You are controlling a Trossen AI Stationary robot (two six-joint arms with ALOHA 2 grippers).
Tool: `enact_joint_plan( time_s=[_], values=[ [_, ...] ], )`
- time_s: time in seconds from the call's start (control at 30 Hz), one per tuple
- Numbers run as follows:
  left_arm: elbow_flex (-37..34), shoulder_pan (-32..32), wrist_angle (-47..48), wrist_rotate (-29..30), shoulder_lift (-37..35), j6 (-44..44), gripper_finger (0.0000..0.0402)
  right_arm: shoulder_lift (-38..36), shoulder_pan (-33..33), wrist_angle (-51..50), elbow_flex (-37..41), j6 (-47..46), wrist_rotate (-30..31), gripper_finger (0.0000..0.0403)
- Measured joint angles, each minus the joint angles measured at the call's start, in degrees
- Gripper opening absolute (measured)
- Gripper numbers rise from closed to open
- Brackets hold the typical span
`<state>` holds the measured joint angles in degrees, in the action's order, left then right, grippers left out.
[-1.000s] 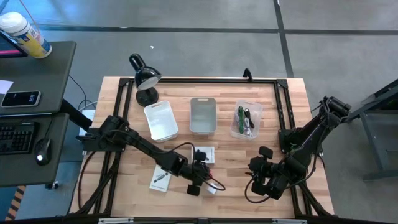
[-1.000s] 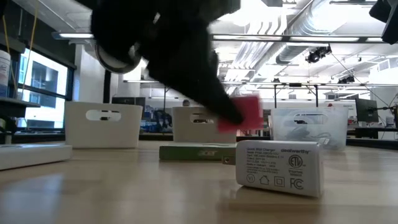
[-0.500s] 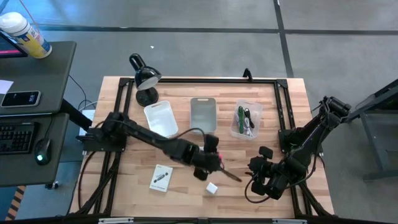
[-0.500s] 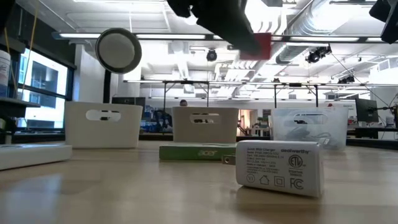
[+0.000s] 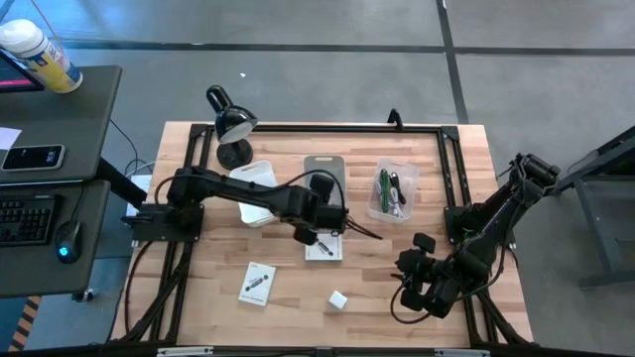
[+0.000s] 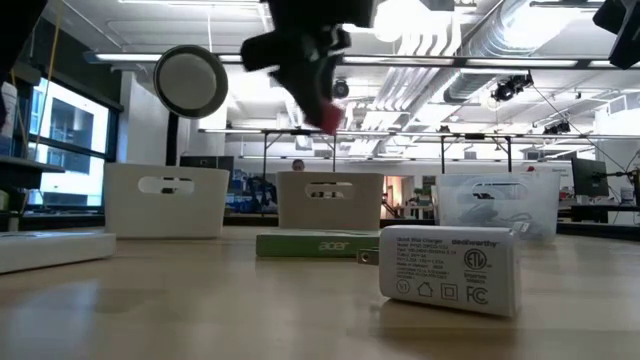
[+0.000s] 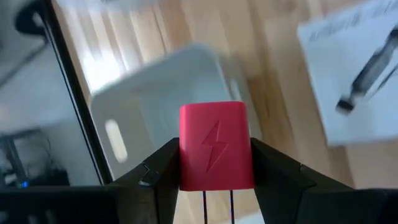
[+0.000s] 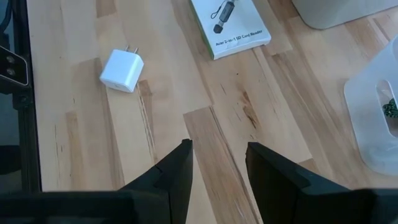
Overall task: Pick and place items into bin
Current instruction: Put the pink charger adapter into the white bin
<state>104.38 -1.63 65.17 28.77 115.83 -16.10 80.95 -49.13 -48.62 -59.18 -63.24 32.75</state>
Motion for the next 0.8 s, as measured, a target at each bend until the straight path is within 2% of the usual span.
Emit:
enact_joint_plan(
  time_s=[0.33,0.8],
  values=[
    [-0.09,2.34,8.06,0.86,-0.45,1.82,0.0156,0.00,0.01,-0.04,0.00,0.09,1.49,0.0139],
    [-0.09,2.39,23.96,6.74,-5.78,11.89,0.0156,-0.02,-0.01,-0.74,0.04,0.61,2.31,0.0139]
  ],
)
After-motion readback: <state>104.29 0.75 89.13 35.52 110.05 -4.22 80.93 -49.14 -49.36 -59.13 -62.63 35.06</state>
